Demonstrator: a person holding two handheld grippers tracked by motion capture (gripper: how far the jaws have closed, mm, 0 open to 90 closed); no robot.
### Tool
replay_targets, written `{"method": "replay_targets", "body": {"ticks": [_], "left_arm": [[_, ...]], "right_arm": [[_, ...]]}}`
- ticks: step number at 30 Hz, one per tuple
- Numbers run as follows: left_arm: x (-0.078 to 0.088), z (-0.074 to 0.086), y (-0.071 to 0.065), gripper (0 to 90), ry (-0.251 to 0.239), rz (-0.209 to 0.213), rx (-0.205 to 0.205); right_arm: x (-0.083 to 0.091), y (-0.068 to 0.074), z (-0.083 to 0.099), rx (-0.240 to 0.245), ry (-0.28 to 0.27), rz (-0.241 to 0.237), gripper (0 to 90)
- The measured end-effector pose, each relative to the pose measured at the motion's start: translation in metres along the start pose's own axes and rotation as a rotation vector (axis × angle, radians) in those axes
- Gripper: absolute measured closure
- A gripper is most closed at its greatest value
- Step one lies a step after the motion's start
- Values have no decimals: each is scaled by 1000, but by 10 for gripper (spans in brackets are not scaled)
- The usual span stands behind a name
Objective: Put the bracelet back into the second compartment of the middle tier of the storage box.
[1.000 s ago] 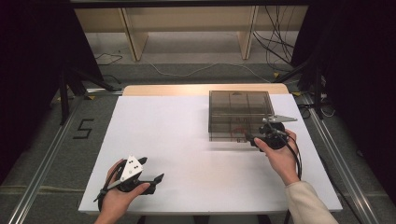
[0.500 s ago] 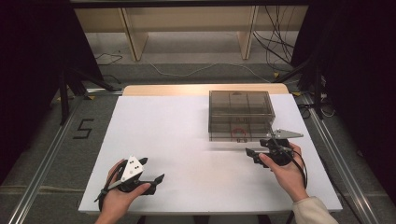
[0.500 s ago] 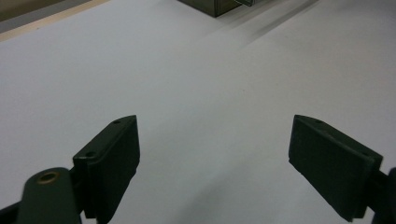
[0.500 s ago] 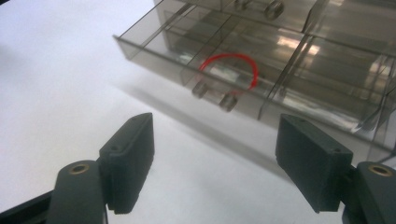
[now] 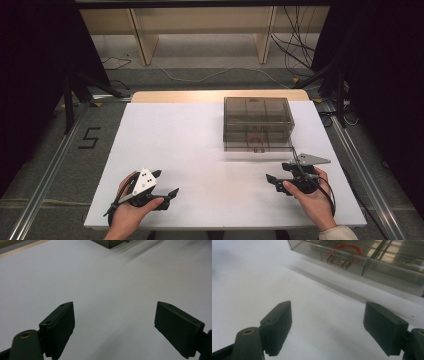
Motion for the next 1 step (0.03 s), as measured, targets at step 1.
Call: {"method": "replay_targets", "body": {"ticks": [1], "left_arm": [[-1, 0, -2, 165, 0, 7, 0]], "right_arm": [[0, 0, 1, -1, 2, 0, 212]]}}
Point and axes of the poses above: each handheld gripper's, and its own axes: x roughly backward along the jaws, z roughly out of its underside, y roughly to its left, the point moved 9 cm from there along -x, roughly forward along the jaws, and after that the axes turned 8 degrees about -z, right-handed, at the moved point
